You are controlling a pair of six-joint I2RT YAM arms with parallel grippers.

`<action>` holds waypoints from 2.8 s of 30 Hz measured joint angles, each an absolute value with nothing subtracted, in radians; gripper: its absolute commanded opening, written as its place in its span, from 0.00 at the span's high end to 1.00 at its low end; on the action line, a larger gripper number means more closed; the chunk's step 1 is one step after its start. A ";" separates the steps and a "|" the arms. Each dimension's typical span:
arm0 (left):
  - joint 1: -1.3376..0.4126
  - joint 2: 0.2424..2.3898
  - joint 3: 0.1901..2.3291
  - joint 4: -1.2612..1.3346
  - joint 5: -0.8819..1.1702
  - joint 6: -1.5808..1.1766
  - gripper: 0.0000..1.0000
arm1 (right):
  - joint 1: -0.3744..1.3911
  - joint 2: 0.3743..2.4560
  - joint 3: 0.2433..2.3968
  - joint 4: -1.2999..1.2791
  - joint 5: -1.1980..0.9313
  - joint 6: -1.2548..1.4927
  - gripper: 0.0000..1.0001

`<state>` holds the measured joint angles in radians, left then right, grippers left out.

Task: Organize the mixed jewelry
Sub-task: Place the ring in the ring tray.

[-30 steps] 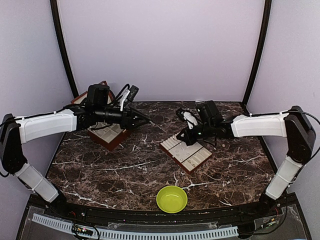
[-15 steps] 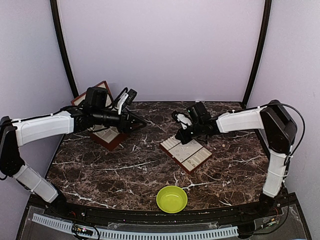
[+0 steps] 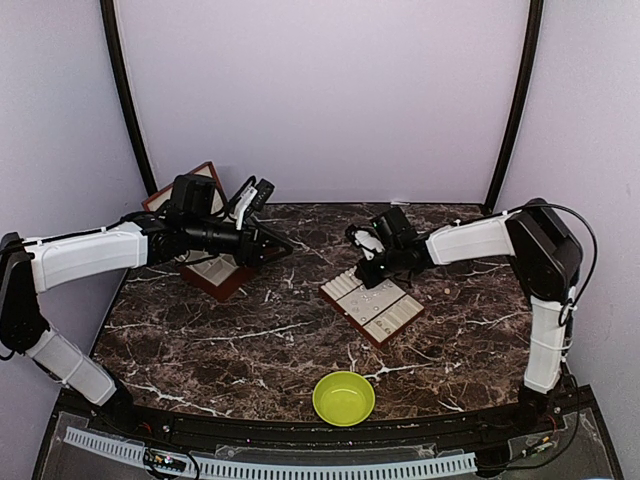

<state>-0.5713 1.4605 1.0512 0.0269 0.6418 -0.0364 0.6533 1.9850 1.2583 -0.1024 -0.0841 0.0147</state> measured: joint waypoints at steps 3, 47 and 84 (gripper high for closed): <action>-0.571 1.460 1.051 0.027 0.642 -0.036 0.46 | 0.653 1.990 1.266 -0.102 -0.073 0.013 0.98; -0.571 1.434 1.051 0.010 0.589 -0.041 0.46 | 0.726 2.019 1.463 -0.356 0.379 0.110 0.93; -0.571 1.387 1.051 -0.025 0.558 -0.072 0.46 | 0.777 2.185 1.620 -0.532 0.553 0.146 0.88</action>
